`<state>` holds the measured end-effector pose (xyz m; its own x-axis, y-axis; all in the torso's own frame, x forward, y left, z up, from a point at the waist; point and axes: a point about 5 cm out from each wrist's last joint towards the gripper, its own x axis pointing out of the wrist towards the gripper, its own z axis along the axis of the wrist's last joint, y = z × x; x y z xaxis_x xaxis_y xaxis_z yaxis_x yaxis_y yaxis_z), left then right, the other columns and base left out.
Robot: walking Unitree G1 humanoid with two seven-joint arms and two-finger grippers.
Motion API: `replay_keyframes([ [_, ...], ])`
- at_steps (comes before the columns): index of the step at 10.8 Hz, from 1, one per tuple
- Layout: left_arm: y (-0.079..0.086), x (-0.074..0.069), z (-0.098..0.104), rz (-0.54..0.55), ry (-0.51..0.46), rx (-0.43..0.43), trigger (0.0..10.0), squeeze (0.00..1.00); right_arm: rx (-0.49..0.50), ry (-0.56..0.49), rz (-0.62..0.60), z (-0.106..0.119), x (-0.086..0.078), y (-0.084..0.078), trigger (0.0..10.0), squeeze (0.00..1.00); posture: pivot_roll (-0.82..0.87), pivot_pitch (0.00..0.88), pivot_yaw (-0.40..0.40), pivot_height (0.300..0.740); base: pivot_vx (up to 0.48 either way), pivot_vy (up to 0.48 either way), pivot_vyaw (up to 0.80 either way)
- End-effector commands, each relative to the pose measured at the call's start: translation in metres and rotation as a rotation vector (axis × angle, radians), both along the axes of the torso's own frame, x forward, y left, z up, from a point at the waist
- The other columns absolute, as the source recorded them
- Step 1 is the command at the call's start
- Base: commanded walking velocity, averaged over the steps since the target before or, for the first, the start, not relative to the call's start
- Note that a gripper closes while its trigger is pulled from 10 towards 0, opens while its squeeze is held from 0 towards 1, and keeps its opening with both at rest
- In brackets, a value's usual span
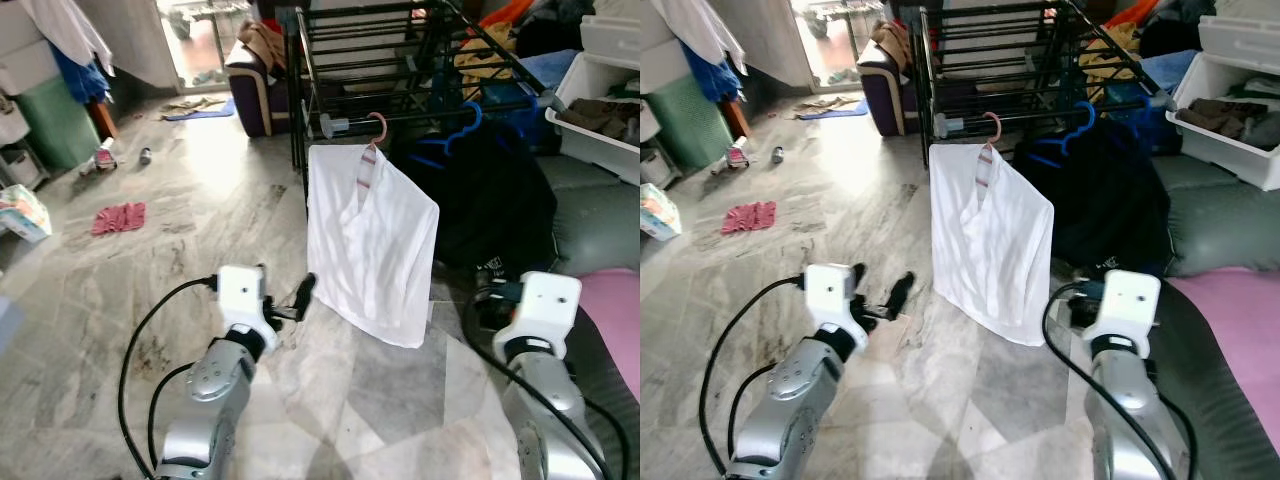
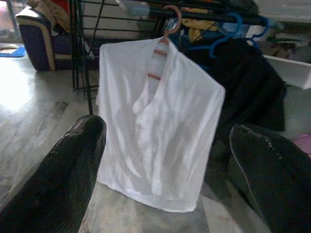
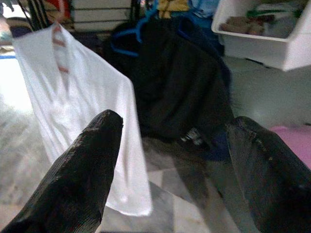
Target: Hang hanger
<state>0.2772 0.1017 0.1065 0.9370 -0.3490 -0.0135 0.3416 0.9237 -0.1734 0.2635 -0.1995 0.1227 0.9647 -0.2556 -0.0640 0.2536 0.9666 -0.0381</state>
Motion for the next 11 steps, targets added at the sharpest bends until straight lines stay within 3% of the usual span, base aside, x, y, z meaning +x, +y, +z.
replay_keyframes([
  [1,0.0093,0.0010,-0.0019,0.023,0.001,0.014,10.0,0.00,0.018,-0.011,0.043,0.0013,0.0051,0.0103,10.0,0.00,-0.02,0.000,0.054,0.740,0.277,0.000,0.00],
  [7,0.0105,0.0035,-0.0004,0.026,-0.006,0.014,10.0,0.00,-0.006,-0.009,0.059,0.0007,0.0051,0.0106,10.0,0.00,-0.02,0.000,0.054,0.740,0.290,0.000,0.00],
  [11,0.0090,0.0031,-0.0045,0.022,0.008,0.026,10.0,0.00,-0.012,-0.007,0.072,0.0009,0.0071,0.0095,10.0,0.00,-0.02,0.000,0.055,0.740,0.325,0.325,0.00],
])
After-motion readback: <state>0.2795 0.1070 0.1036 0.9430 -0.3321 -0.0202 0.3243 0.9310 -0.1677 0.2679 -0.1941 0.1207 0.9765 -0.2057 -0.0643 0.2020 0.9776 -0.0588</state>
